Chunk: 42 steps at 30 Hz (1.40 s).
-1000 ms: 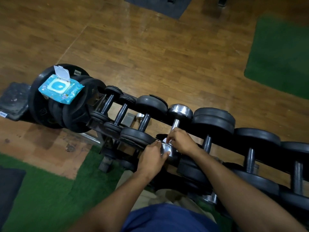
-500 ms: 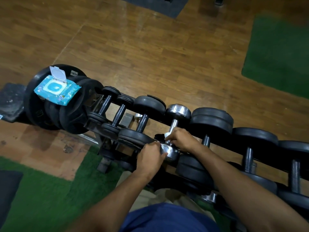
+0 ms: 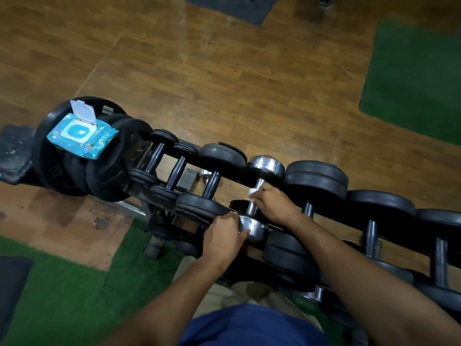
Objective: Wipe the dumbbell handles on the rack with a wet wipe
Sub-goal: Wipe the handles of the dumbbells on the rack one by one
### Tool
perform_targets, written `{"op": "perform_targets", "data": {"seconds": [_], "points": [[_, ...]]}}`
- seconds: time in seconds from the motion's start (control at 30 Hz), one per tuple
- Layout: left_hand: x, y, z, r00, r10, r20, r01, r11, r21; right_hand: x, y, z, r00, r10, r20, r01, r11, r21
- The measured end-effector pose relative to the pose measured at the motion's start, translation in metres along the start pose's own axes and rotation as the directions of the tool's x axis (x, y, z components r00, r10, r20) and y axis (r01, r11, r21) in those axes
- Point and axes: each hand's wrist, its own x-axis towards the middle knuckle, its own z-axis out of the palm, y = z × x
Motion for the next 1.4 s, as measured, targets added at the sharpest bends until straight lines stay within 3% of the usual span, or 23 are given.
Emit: {"op": "perform_targets", "data": {"seconds": [0.07,0.23,0.37,0.53,0.67,0.8,0.87,1.17,1.3,1.4], "points": [[0.000,-0.001,0.001,1.000,-0.004,-0.001,0.004,1.000,-0.011,0.001,0.003,-0.002,0.995,0.078,-0.069,-0.077,0.997,0.023],[-0.002,-0.001,0.001,1.000,-0.003,-0.012,0.003,0.999,-0.033,-0.003,-0.002,0.000,0.998,-0.020,-0.056,0.019,1.000,-0.015],[-0.003,0.000,0.000,1.000,0.002,-0.009,-0.002,1.000,-0.017,-0.001,0.002,0.002,0.994,0.055,-0.095,-0.051,0.998,0.044],[-0.003,-0.001,0.001,1.000,0.008,0.000,-0.008,1.000,-0.009,0.000,0.003,0.008,0.999,-0.026,-0.040,0.023,0.998,-0.063],[-0.002,-0.001,0.000,0.999,0.024,0.024,-0.024,1.000,-0.007,0.003,0.012,0.004,0.988,0.092,-0.125,-0.090,0.996,0.027],[-0.002,-0.003,0.000,0.994,0.060,0.087,-0.063,0.998,0.022,0.000,0.004,0.005,0.996,0.002,-0.086,-0.017,0.985,-0.172],[-0.003,-0.004,0.000,0.988,0.091,0.125,-0.098,0.994,0.056,-0.003,0.005,0.002,0.996,-0.033,-0.085,0.017,0.982,-0.188],[0.003,-0.001,-0.006,0.974,0.120,0.192,-0.151,0.976,0.157,0.010,-0.009,0.010,0.912,0.287,-0.292,-0.297,0.955,0.009],[0.011,0.005,-0.014,0.968,0.124,0.220,-0.180,0.950,0.255,0.007,-0.013,0.018,0.815,0.541,-0.207,-0.444,0.813,0.377],[0.016,0.008,-0.021,0.961,0.124,0.248,-0.198,0.933,0.299,0.012,-0.006,0.018,0.764,0.631,-0.139,-0.485,0.702,0.520]]}}
